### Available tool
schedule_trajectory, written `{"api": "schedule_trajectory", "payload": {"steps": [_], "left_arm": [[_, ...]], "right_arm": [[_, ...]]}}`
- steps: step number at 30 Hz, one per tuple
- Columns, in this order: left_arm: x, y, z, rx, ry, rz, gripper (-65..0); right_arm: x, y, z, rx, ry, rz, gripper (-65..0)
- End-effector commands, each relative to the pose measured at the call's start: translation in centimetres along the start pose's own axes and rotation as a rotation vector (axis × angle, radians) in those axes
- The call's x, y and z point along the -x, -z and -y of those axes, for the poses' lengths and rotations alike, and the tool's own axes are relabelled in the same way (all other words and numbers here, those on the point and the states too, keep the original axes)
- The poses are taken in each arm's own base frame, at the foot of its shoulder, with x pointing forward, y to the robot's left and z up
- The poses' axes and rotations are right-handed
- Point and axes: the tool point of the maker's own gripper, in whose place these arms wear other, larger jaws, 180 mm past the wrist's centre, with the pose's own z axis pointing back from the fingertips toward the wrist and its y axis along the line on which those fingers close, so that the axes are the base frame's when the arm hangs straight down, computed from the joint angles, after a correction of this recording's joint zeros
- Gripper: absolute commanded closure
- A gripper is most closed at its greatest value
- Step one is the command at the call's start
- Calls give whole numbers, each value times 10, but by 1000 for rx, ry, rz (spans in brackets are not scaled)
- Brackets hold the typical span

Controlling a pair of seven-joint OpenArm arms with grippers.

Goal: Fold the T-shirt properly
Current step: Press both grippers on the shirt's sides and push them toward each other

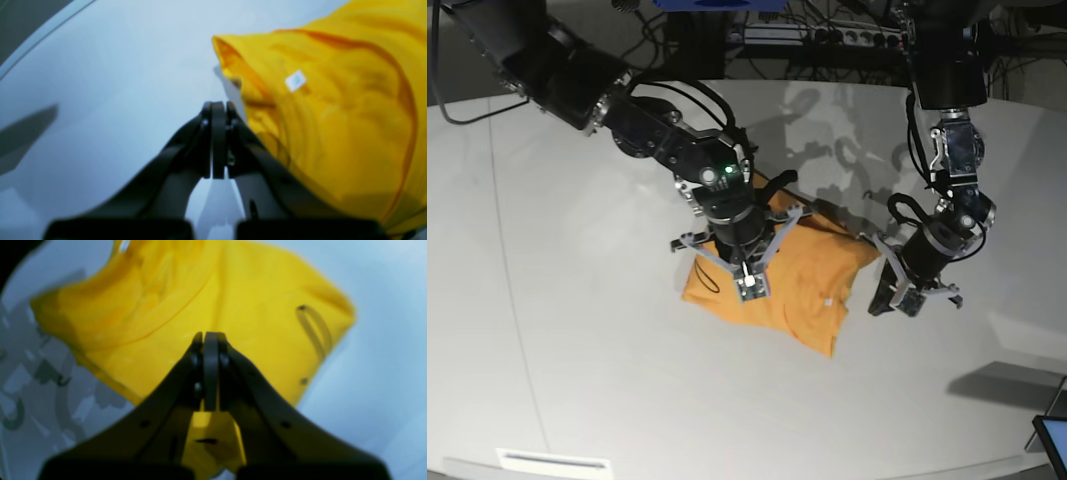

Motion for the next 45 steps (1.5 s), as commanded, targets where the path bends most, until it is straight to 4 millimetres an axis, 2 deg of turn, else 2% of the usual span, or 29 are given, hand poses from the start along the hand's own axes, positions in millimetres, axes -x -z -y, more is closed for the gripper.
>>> {"api": "schedule_trajectory", "payload": {"steps": [1,6,10,16,19,22,28,32,35,38,40,43,45], "left_arm": [[-20,-2,-14,-29,17,59,0],[-22,-2,-15,-32,20,64,0],[-26,1,-17,-31,27,68,0],[7,7,-11,-7,-24,-8,0],[9,9,-9,-1,-36,6,0],[6,9,-3,11,-37,41,0],[5,21,33,115,5,31,0],[-13,21,40,128,-6,132,0],[-22,19,36,113,-16,199,0],[-19,21,22,48,-33,218,0],[-7,21,19,45,-46,199,0],[8,22,23,55,-77,183,0],[15,26,36,93,-79,169,0]], "right_arm": [[-19,0,-2,3,-17,60,0],[-2,9,-11,0,-132,24,0],[11,18,-4,29,-152,-12,0],[34,21,1,46,-150,-62,0],[41,20,1,44,-146,-76,0],[42,20,0,43,-146,-78,0],[46,19,0,43,-142,-88,0],[54,18,-1,40,-138,-103,0],[55,18,-1,40,-138,-104,0],[55,18,-1,40,-138,-106,0],[56,18,-1,40,-137,-107,0],[56,18,-1,40,-138,-105,0],[56,18,-1,40,-138,-105,0]]}}
